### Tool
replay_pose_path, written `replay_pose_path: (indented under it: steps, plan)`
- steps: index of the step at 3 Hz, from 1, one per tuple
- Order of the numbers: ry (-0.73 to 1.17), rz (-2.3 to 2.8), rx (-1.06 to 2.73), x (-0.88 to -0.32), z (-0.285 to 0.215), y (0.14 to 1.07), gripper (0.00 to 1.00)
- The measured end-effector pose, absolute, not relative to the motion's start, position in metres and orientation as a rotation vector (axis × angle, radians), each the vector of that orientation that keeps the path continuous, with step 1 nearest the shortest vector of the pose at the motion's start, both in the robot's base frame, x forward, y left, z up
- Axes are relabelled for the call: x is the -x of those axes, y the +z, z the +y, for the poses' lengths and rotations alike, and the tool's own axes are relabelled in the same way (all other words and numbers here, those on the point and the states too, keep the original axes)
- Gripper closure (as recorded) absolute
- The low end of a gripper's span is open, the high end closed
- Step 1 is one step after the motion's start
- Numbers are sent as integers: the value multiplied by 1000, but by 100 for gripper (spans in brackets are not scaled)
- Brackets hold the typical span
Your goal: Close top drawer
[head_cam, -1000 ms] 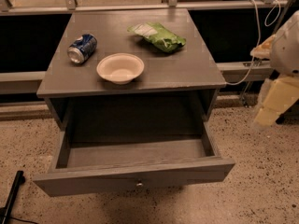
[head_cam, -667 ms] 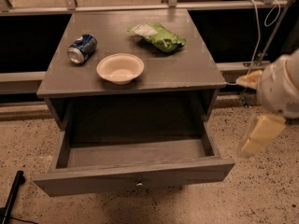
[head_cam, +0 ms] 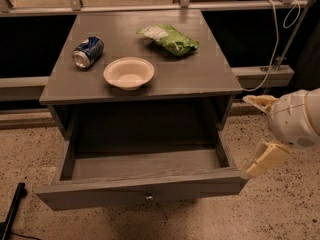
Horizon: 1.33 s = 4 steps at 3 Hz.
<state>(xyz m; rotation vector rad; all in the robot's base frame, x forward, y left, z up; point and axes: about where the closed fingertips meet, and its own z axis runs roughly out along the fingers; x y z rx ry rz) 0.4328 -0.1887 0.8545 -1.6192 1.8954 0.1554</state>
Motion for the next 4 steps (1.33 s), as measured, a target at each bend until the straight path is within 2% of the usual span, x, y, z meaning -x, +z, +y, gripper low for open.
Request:
replay_pose_path:
  steps: [1, 2, 4]
  plan:
    - [358, 1843, 1684, -409, -167, 795, 4]
    - [455, 1739, 1785, -388, -151, 751, 27]
    - [480, 1637, 1826, -366, -125, 665, 73]
